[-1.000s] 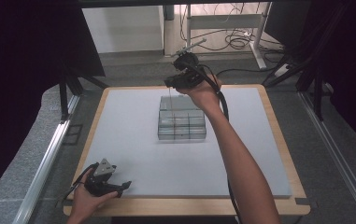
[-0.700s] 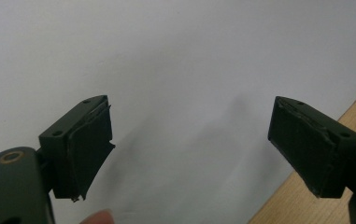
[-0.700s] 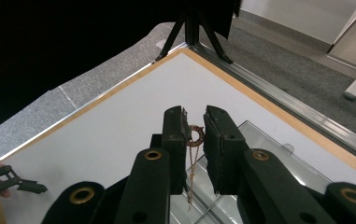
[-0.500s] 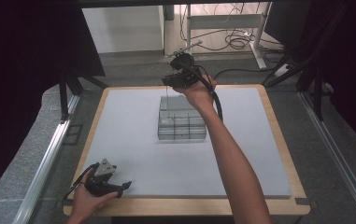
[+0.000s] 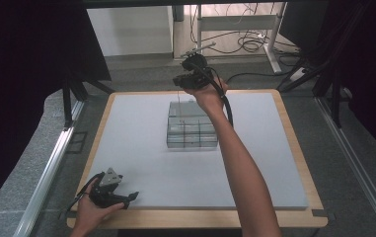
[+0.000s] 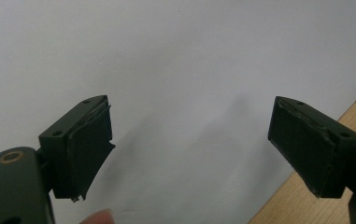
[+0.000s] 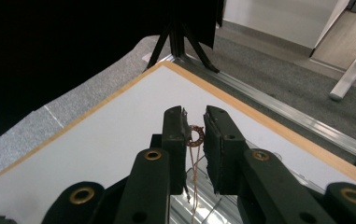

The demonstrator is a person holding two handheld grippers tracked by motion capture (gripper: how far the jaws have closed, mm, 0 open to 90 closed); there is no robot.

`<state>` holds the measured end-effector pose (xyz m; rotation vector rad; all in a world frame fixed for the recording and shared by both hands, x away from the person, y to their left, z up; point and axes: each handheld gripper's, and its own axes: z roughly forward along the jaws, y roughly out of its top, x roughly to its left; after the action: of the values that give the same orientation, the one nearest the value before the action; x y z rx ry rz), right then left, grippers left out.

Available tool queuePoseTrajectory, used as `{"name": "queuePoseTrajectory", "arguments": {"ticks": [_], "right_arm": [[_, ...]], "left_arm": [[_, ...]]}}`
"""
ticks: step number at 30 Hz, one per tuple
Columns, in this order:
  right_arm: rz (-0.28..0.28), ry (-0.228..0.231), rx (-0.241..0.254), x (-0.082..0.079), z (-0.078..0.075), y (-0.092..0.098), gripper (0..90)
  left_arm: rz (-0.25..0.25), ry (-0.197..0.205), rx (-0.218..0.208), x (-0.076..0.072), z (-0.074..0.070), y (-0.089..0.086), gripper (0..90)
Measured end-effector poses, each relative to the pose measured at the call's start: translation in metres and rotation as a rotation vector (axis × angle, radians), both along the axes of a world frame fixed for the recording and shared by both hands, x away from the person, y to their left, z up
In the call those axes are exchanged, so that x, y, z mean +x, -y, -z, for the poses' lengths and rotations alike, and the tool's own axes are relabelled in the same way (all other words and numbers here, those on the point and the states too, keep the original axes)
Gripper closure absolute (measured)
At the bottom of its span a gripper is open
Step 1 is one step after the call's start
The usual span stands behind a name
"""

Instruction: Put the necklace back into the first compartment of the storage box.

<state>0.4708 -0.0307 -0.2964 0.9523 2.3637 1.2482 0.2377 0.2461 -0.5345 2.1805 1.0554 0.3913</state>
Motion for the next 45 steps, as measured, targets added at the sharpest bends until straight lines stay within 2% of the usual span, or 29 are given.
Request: {"name": "queuePoseTrajectory", "arguments": {"ticks": [6, 10, 13, 17, 24, 29, 31, 37, 40, 45], "right_arm": [[0.007, 0.019, 0.019, 0.002, -0.004, 0.001, 77.2], [0.004, 0.009, 0.005, 0.006, 0.001, -0.001, 77.2], [0.003, -0.001, -0.012, 0.009, 0.008, -0.004, 77.2], [0.007, -0.017, 0.007, 0.014, 0.019, -0.006, 77.1], [0.007, -0.046, -0.010, 0.022, 0.042, -0.010, 77.1], [0.007, -0.051, -0.010, 0.023, 0.050, -0.016, 77.1], [0.011, -0.057, 0.009, 0.022, 0.052, -0.018, 77.1], [0.000, -0.090, -0.031, 0.024, 0.070, -0.024, 77.1], [0.008, -0.119, -0.059, 0.027, 0.085, -0.023, 77.1], [0.014, -0.170, -0.073, 0.032, 0.107, -0.019, 77.1]], "left_arm": [[0.002, 0.000, 0.001, 0.000, 0.000, 0.000, 14.2], [0.002, -0.001, 0.001, 0.000, 0.000, 0.000, 14.3], [0.002, -0.001, 0.001, 0.000, 0.000, -0.001, 14.2], [0.000, 0.001, 0.001, 0.000, 0.000, -0.001, 14.3], [0.000, -0.001, 0.003, 0.001, 0.001, -0.002, 14.3], [0.001, 0.001, 0.002, 0.000, 0.001, -0.002, 14.2], [-0.001, 0.002, 0.005, 0.000, 0.000, -0.003, 14.2], [0.001, -0.001, 0.003, 0.000, 0.000, -0.002, 14.1], [0.001, -0.001, 0.004, 0.000, 0.001, -0.002, 14.1], [0.001, -0.003, 0.007, 0.000, 0.000, -0.003, 14.1]]}}
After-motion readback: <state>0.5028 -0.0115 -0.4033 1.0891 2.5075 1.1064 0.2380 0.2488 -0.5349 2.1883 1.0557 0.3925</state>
